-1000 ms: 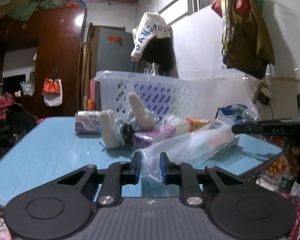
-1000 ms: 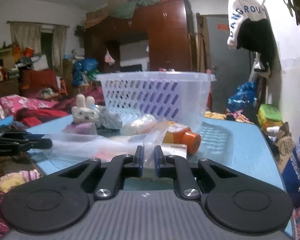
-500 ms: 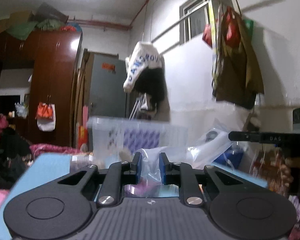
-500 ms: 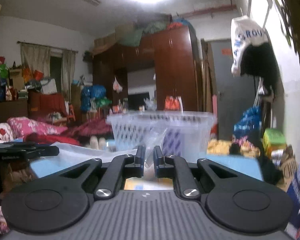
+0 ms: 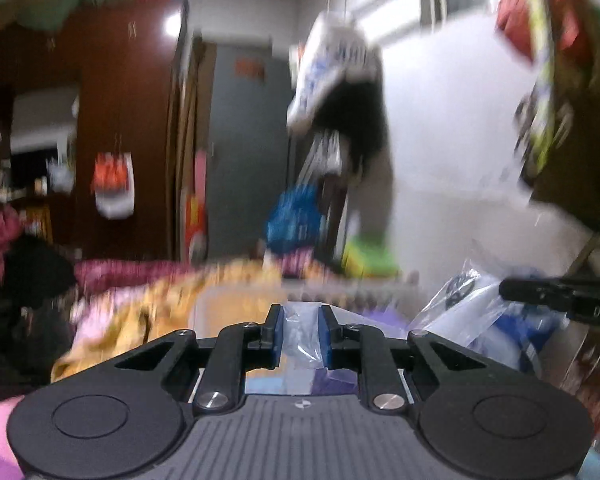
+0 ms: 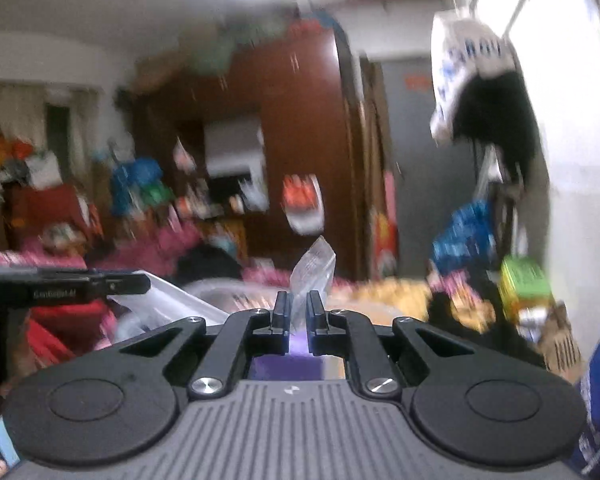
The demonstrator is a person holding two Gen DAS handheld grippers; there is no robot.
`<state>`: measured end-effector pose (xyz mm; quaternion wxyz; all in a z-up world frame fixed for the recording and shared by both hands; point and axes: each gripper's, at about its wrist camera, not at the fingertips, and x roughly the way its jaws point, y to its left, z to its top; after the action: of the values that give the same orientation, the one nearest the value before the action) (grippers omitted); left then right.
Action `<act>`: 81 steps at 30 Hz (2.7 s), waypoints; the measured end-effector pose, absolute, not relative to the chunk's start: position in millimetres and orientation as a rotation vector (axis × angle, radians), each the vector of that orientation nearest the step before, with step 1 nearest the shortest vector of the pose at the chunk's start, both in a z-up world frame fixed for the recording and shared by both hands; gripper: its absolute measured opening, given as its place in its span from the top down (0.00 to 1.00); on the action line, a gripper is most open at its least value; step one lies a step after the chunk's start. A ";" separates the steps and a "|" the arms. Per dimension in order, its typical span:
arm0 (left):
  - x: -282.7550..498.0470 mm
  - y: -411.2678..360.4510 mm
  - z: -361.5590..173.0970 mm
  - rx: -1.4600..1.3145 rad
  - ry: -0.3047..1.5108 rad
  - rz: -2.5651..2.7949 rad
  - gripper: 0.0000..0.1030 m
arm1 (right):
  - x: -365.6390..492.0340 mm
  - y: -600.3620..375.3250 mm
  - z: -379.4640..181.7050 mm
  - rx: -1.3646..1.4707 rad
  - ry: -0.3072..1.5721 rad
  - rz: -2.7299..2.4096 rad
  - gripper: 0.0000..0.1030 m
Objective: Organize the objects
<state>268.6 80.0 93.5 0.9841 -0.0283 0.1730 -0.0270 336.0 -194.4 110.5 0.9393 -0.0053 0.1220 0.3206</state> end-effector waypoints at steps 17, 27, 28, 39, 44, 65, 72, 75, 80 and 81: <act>326.2 87.0 80.9 0.067 0.705 -0.017 0.79 | 382.9 -153.2 91.3 -0.198 0.646 0.591 0.90; 320.2 74.6 85.1 0.143 0.646 0.015 0.28 | 380.9 -155.8 97.8 -0.240 0.626 0.551 0.26; 314.2 73.6 87.6 0.151 0.619 0.020 0.28 | 380.5 -155.4 99.8 -0.245 0.608 0.541 0.23; 184.9 66.4 159.8 0.212 0.285 0.169 0.16 | 294.7 -221.2 126.2 -0.062 0.238 0.595 0.00; 125.1 71.9 160.4 0.196 0.199 0.137 0.10 | 252.9 -239.9 113.0 0.051 0.167 0.677 0.00; 167.9 134.4 -3.5 -0.144 0.405 0.014 0.14 | 210.3 -93.6 34.5 -0.266 0.204 0.688 0.27; 173.4 138.8 -9.5 -0.192 0.415 -0.037 0.36 | 206.8 -83.3 28.3 -0.324 0.187 0.661 0.46; 180.8 137.2 -10.9 -0.200 0.428 -0.059 0.48 | 208.0 -79.6 26.7 -0.329 0.194 0.659 0.55; 180.6 126.1 -10.5 -0.182 0.414 -0.097 0.82 | 208.9 -89.4 25.3 -0.320 0.209 0.678 0.76; 179.5 123.0 -10.3 -0.173 0.406 -0.098 0.82 | 209.8 -93.8 26.2 -0.308 0.215 0.685 0.79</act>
<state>179.5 123.0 -10.3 0.9746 -0.0859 0.2011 -0.0484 209.8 -93.8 26.2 0.9247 -0.1502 0.1049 0.3338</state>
